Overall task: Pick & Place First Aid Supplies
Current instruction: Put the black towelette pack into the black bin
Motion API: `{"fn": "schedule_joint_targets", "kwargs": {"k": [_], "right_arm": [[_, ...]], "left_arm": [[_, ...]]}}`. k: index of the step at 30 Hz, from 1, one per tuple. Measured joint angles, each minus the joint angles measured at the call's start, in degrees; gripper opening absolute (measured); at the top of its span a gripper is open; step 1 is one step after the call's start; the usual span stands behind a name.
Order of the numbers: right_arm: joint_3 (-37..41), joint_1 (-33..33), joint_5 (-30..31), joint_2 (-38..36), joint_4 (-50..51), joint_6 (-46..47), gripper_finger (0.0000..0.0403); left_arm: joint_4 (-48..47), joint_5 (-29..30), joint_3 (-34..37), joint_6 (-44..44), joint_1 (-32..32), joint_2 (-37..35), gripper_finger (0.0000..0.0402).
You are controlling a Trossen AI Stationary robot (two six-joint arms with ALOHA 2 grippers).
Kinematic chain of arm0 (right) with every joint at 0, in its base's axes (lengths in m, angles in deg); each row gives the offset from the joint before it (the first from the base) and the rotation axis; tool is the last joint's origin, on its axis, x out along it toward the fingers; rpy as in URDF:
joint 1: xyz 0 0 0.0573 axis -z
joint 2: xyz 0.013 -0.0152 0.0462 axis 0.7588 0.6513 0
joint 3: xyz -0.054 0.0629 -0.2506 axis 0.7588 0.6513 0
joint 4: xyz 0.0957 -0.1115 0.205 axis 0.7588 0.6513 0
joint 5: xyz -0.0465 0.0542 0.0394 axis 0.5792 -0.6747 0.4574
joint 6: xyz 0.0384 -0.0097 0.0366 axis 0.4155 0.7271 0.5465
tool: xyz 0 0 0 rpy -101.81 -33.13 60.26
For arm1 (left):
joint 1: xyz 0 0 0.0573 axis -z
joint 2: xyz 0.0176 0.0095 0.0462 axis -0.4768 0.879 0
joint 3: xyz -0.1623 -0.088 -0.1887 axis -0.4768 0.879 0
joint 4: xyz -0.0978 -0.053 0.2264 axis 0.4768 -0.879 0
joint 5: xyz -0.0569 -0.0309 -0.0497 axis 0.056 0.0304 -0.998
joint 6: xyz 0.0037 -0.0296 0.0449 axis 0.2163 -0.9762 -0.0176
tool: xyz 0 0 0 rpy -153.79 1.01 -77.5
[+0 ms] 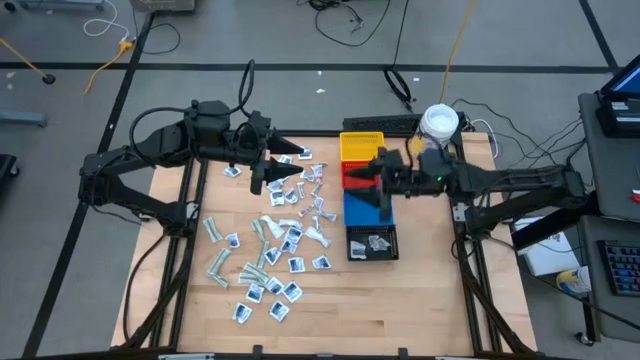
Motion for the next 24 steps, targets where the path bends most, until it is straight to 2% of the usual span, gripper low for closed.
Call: {"fn": "schedule_joint_targets", "kwargs": {"k": [9,13,20,24], "right_arm": [[-16.36,0.45,-0.02,5.37,8.31,-8.02,0.0221],[-18.54,0.45,-0.09,6.88,9.78,-10.11,0.0221],[-18.50,0.73,-0.02,6.65,10.89,-11.32,0.0221],[-18.50,0.73,-0.02,6.67,10.89,-11.58,0.0221]], "left_arm": [[-0.04,0.40,0.02,0.10,0.00,0.07,0.0271],[-1.41,0.82,0.02,-0.51,0.02,0.07,0.0271],[-18.02,9.76,0.04,-13.31,-1.66,0.13,0.0271],[-27.47,11.54,0.09,-22.93,-4.01,1.36,0.0271]]}}
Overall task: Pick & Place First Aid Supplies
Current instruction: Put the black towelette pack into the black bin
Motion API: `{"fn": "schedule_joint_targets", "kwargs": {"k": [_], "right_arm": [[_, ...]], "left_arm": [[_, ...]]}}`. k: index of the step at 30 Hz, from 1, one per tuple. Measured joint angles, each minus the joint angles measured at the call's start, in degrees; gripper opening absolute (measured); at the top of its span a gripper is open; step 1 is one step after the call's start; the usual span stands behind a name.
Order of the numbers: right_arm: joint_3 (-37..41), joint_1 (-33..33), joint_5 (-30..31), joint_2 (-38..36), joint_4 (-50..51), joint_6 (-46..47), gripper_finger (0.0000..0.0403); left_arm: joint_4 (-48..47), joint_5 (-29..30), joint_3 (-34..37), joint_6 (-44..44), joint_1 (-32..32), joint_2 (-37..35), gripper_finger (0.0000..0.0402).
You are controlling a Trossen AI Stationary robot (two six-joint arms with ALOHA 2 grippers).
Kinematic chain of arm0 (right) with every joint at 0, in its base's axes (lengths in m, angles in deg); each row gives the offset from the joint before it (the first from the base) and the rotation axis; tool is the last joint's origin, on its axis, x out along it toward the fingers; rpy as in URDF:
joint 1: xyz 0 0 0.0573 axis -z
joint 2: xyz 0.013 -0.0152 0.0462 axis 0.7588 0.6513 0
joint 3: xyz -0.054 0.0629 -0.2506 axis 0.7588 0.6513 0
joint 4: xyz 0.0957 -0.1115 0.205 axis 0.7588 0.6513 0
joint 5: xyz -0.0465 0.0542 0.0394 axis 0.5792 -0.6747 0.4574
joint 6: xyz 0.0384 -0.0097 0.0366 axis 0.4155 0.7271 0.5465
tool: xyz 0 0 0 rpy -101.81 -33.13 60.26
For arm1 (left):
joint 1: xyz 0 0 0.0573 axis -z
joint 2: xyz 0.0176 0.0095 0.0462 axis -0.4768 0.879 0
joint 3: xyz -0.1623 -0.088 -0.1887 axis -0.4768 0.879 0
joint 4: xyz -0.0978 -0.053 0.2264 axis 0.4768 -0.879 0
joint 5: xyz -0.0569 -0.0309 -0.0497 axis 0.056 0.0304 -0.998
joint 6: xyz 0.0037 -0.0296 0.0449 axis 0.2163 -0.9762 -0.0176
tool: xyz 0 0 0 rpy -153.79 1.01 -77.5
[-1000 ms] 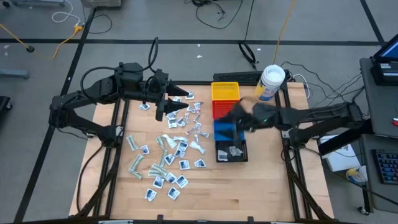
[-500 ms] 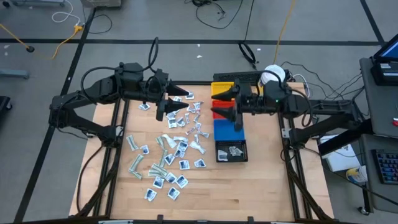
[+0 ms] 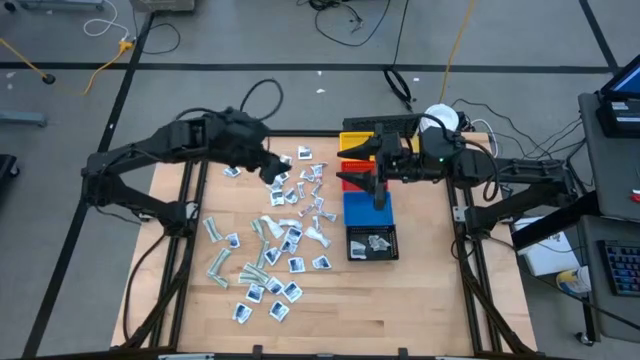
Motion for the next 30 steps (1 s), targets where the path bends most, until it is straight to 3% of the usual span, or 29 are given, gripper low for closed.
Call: {"fn": "schedule_joint_targets", "kwargs": {"k": [9,13,22,26,30], "right_arm": [[0.00,-0.02,-0.02,0.00,-0.09,-0.43,0.0221],[0.00,-0.02,-0.15,0.00,-0.08,-1.86,0.0221],[0.00,-0.07,-0.22,0.00,-0.07,-6.23,0.0221],[0.00,-0.07,-0.64,0.00,-0.04,-7.00,0.0221],[0.00,-0.09,-1.98,0.00,0.01,-9.73,0.0221]], "left_arm": [[-21.64,-0.96,-0.16,-19.69,-6.91,2.84,0.0271],[-29.43,-0.83,0.02,-21.43,-8.87,6.22,0.0271],[-26.63,3.94,0.98,-17.99,-9.45,16.46,0.0271],[-25.66,3.97,5.52,-19.25,-9.55,19.44,0.0271],[-16.69,2.79,11.89,-20.67,-9.35,20.98,0.0271]]}}
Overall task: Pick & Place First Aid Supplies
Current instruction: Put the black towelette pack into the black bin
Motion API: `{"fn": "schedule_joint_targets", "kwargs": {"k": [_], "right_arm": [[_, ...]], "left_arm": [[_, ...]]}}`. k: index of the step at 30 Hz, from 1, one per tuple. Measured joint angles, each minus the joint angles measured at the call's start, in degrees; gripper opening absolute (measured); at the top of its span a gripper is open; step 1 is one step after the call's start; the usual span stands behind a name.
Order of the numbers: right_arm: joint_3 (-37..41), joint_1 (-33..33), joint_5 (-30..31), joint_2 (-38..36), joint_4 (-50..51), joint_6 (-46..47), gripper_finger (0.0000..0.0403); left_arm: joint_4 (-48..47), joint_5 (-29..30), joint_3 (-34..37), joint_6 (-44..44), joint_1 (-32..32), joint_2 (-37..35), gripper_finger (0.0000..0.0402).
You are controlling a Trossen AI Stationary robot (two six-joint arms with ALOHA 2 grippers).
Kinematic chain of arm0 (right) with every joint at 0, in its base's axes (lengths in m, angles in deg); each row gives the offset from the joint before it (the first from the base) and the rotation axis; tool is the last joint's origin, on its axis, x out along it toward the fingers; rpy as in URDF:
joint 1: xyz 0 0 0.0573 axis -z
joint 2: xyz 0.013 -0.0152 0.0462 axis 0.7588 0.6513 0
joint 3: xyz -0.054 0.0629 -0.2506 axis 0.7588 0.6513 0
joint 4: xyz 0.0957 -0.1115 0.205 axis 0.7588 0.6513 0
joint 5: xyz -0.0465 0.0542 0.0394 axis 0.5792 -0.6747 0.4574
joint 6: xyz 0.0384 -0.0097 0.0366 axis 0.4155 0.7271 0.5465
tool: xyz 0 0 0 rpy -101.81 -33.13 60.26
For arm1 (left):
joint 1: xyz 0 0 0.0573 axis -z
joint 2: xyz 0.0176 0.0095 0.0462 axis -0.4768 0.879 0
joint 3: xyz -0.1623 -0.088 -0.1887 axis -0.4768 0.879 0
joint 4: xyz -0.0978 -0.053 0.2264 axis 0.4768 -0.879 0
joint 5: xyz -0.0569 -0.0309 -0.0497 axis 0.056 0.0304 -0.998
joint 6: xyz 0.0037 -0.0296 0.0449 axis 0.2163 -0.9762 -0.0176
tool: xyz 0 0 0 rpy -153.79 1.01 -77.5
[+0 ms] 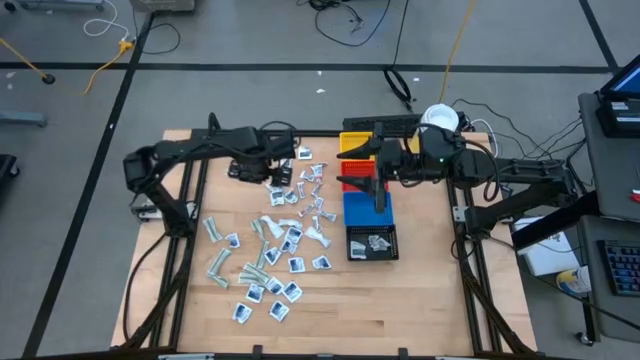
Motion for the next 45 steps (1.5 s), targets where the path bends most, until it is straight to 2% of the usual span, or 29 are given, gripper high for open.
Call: {"fn": "schedule_joint_targets", "kwargs": {"k": [5,15,31,33,36,41,45], "right_arm": [[0.00,0.00,-0.34,0.00,0.39,-1.15,0.0221],[0.00,0.00,-2.61,0.00,1.76,-1.18,0.0221],[0.02,0.00,-2.59,0.00,1.59,-1.18,0.0221],[0.02,0.00,-2.59,0.00,1.59,-1.18,0.0221],[0.02,0.00,-2.59,0.00,1.59,-1.44,0.0221],[0.02,0.00,-2.59,0.00,1.57,-2.78,0.0221],[0.02,0.00,-2.59,0.00,1.61,-2.73,0.0221]], "left_arm": [[11.89,-2.36,6.89,-1.90,0.36,1.46,0.0271],[27.82,-3.85,16.82,-4.50,0.60,2.31,0.0271],[29.86,-1.23,18.85,-4.86,3.70,7.20,0.0267],[29.47,-1.19,18.92,-4.86,3.81,7.22,0.0252],[28.56,-1.24,18.95,-4.84,3.79,6.98,0.0206],[27.72,-1.48,19.13,-4.19,3.48,5.39,0.0101],[27.22,-4.13,19.34,-0.70,2.87,2.24,0.0022]]}}
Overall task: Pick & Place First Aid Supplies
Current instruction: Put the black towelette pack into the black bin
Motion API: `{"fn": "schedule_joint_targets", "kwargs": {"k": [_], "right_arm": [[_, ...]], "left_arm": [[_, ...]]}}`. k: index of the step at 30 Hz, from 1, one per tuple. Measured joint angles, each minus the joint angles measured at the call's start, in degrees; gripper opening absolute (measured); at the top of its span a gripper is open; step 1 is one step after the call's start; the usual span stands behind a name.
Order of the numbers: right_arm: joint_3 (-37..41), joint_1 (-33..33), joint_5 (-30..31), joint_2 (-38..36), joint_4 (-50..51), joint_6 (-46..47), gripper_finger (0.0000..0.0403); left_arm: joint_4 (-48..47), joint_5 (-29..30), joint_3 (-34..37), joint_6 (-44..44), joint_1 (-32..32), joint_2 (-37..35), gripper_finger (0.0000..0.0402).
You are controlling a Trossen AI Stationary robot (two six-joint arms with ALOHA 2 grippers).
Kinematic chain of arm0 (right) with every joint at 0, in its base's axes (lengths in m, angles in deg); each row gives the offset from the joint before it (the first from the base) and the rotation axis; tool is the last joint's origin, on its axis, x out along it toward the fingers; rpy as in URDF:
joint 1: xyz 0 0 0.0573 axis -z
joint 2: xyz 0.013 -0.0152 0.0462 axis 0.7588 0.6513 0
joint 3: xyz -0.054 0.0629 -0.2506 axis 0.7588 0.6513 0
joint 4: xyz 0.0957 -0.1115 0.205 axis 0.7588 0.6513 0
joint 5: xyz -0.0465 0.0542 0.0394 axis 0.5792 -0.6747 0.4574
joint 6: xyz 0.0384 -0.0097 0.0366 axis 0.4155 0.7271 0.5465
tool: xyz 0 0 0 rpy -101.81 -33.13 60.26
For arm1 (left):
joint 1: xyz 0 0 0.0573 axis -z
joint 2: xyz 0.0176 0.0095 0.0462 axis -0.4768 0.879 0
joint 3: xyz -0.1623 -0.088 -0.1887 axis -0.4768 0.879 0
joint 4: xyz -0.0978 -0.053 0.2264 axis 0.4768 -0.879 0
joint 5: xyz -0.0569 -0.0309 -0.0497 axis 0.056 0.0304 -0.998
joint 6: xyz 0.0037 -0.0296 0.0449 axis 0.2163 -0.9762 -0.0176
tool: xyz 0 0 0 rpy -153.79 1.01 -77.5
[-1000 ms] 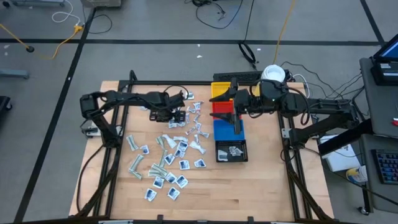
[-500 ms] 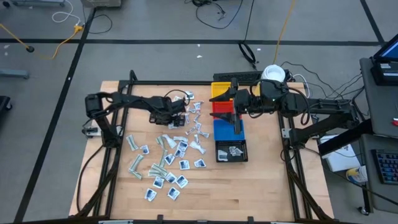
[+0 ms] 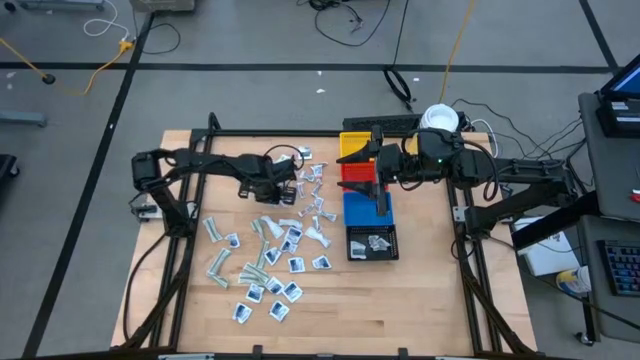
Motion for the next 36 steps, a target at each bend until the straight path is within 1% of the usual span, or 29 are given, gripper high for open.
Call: {"fn": "schedule_joint_targets", "kwargs": {"k": [2,5,7,9,11,14,16,20,24,28,30,32,34,36], "right_arm": [[0.00,0.00,0.00,0.00,0.01,0.02,0.0221],[0.00,0.00,0.02,0.00,0.02,0.39,0.0221],[0.00,0.00,0.04,0.00,0.03,0.46,0.0221],[0.00,0.00,0.04,0.00,0.07,0.48,0.0221],[0.00,0.00,0.04,0.00,0.10,0.49,0.0221],[0.00,0.00,0.04,0.00,0.41,0.50,0.0221],[0.00,0.00,0.04,0.00,0.79,0.50,0.0221],[0.00,0.00,0.07,0.00,2.28,1.20,0.0221],[0.02,0.00,0.05,0.00,4.09,5.03,0.0221],[0.04,0.00,0.19,0.00,4.44,9.16,0.0221],[0.04,0.00,0.48,0.00,3.79,11.86,0.0221],[0.04,0.00,2.58,0.00,3.22,13.71,0.0221],[0.04,0.00,4.64,0.00,2.59,13.80,0.0221],[0.04,0.02,5.36,0.00,1.39,14.07,0.0221]], "left_arm": [[-0.99,-0.99,-0.04,1.85,-0.37,-3.24,0.0014],[-1.57,-1.07,-0.02,3.71,-0.72,-7.79,0.0021],[-0.46,-1.72,-0.09,6.35,-0.71,-11.69,0.0018],[0.81,-3.03,-0.17,11.40,-0.59,-15.28,0.0009],[2.70,-5.52,-0.12,16.47,-0.29,-18.60,0.0009],[5.79,-9.28,-0.15,21.52,0.14,-23.45,0.0008],[8.39,-10.10,-0.13,24.99,0.67,-26.37,0.0008],[13.89,-10.43,-0.15,33.23,2.41,-32.25,0.0008],[20.09,-10.06,-0.15,41.28,4.14,-37.26,0.0008],[26.69,-9.47,-0.15,46.63,6.17,-41.24,0.0008],[30.72,-8.08,-0.20,48.83,7.39,-42.28,0.0008],[33.60,-5.93,-0.39,50.51,8.82,-42.68,0.0008],[33.82,-4.17,-2.03,51.21,9.81,-42.25,0.0008],[33.86,-3.74,-4.45,52.13,10.44,-40.59,0.0008]]}}
